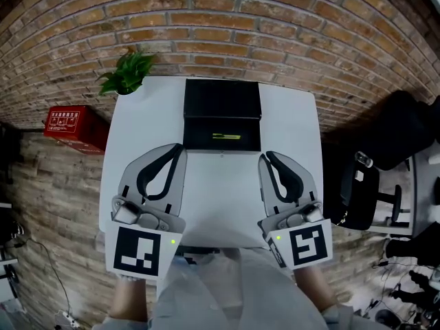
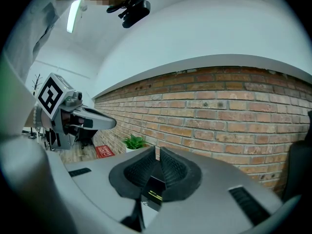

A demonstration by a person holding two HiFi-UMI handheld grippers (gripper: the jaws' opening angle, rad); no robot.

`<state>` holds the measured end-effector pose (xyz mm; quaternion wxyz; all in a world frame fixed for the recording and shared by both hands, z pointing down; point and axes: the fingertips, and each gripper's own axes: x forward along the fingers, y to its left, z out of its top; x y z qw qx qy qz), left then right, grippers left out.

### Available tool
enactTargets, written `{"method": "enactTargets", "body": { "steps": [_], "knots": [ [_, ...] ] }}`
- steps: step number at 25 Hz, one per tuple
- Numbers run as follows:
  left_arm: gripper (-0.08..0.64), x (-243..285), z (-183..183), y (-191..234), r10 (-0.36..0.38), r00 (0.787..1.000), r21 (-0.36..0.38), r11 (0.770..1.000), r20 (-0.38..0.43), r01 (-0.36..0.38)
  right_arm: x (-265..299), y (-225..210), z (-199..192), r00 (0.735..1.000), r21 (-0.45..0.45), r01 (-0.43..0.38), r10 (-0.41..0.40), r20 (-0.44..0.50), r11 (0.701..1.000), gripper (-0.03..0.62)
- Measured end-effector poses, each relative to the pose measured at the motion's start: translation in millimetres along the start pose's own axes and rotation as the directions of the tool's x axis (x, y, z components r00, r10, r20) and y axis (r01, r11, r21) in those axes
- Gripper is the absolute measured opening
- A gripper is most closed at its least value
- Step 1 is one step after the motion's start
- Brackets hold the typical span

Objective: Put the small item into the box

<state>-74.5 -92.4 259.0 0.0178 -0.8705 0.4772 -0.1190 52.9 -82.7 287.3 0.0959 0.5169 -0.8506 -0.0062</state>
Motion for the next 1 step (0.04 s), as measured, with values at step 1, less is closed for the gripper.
{"method": "enactTargets", "body": {
  "steps": [1],
  "knots": [
    [0.018,-0.2,-0.1,-0.1,0.003,1.000,-0.005,1.000,0.000,-0.003,0.4,0.1,-0.1,1.000,0.000,-0.002,0.002,0.000,1.000,0.058]
  ]
}}
